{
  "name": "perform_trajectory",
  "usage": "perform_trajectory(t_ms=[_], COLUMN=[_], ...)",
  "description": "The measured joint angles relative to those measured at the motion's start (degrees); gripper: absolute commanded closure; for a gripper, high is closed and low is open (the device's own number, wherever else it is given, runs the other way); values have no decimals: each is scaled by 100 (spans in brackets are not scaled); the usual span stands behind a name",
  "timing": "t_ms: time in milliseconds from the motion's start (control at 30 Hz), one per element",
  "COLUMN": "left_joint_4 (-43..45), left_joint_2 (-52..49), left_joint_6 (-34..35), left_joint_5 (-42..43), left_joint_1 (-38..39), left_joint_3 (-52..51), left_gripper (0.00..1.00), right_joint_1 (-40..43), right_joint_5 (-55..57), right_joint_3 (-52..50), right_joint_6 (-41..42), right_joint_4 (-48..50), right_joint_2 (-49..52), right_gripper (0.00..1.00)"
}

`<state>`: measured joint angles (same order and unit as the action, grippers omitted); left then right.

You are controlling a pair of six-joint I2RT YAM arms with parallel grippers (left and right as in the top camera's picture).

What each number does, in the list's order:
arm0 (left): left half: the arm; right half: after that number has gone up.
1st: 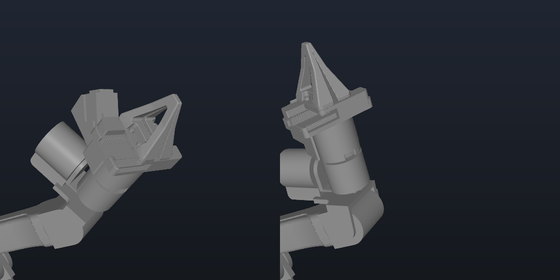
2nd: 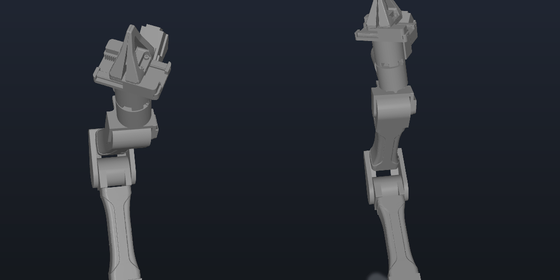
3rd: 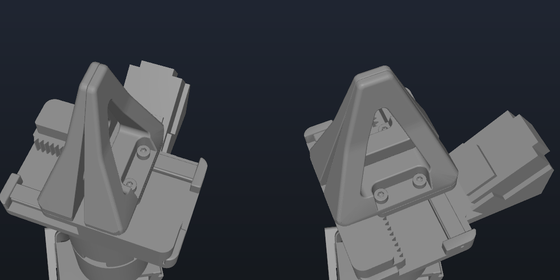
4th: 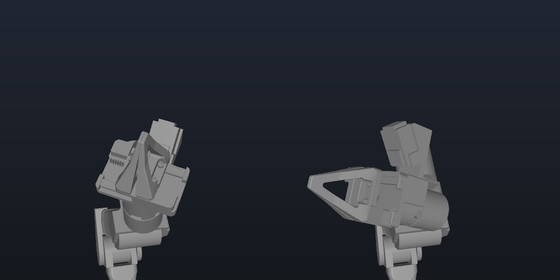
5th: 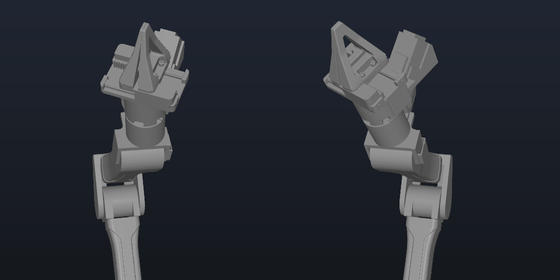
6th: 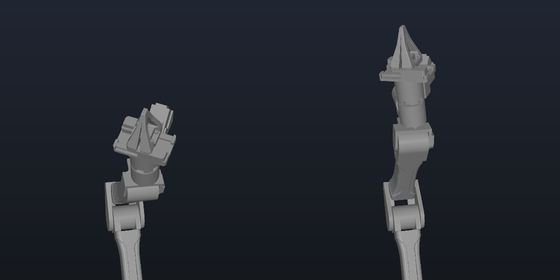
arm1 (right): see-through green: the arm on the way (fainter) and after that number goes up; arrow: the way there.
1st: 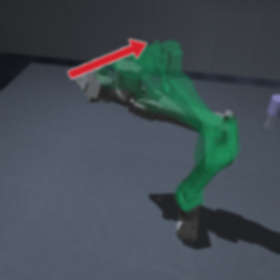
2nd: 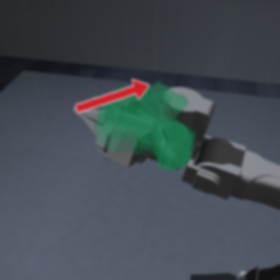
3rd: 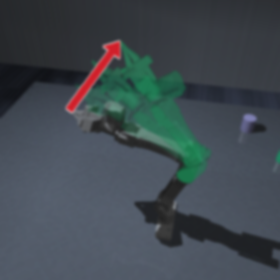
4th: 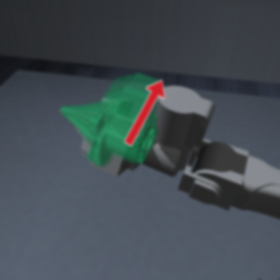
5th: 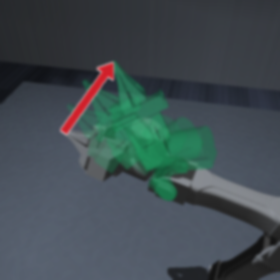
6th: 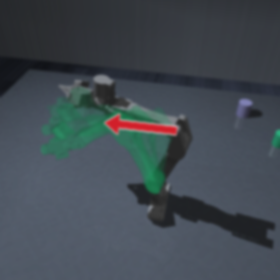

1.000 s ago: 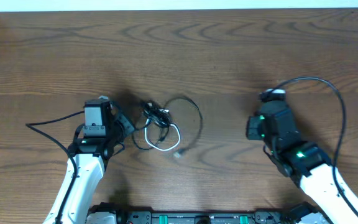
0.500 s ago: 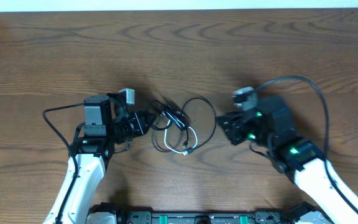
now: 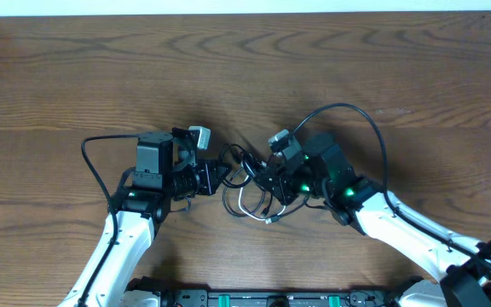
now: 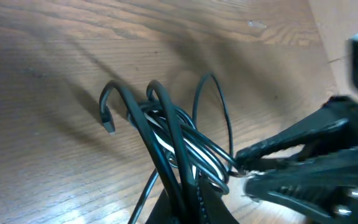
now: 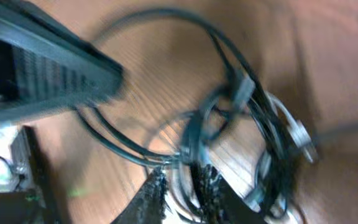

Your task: Untangle cables

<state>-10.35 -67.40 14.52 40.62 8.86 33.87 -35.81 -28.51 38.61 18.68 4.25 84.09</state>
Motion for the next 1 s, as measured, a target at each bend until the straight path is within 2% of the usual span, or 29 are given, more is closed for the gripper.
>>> perform_trajectory(t_ms=[100, 167, 200, 233, 267, 300, 400, 500, 667, 767, 900, 1000], left_joint_4=[-2, -2, 4, 4, 4, 0, 4, 7, 4, -415, -2194, -3357], left_joint_2=[0, 0, 0, 0, 0, 0, 0, 0, 0, 0, 2, 9], left_joint_6=[-2, -2, -15, -15, 15, 72, 457, 938, 1799, 2140, 2728, 3357], left_joint_5=[-52, -70, -74, -74, -76, -85, -98, -136, -793, -1725, -3836, -5241], left_joint_1=[0, 0, 0, 0, 0, 0, 0, 22, 553, 1036, 1386, 1414], left_joint_3=[0, 0, 0, 0, 0, 0, 0, 0, 0, 52, 494, 992], left_gripper=[92, 53, 39, 32, 19, 11, 7, 7, 6, 6, 6, 2], right_joint_1=[2, -17, -46, -57, -96, -120, -118, -37, 385, 590, 765, 807], right_joint_5=[131, 177, 201, 208, 240, 251, 282, 341, 1285, 2046, 3021, 3464], right_joint_3=[-4, -4, -4, -4, -4, -4, -4, -4, -17, -15, -13, -15], right_joint_6=[101, 136, 155, 186, 197, 188, 214, 229, 378, 544, 734, 791], right_joint_4=[-184, -190, -201, -223, -264, -297, -492, -960, -2437, -3143, -4076, -4435], right_joint_2=[44, 44, 44, 44, 44, 44, 39, -46, -975, -1646, -2535, -2962], right_gripper=[92, 86, 79, 75, 53, 43, 28, 20, 14, 8, 1, 1])
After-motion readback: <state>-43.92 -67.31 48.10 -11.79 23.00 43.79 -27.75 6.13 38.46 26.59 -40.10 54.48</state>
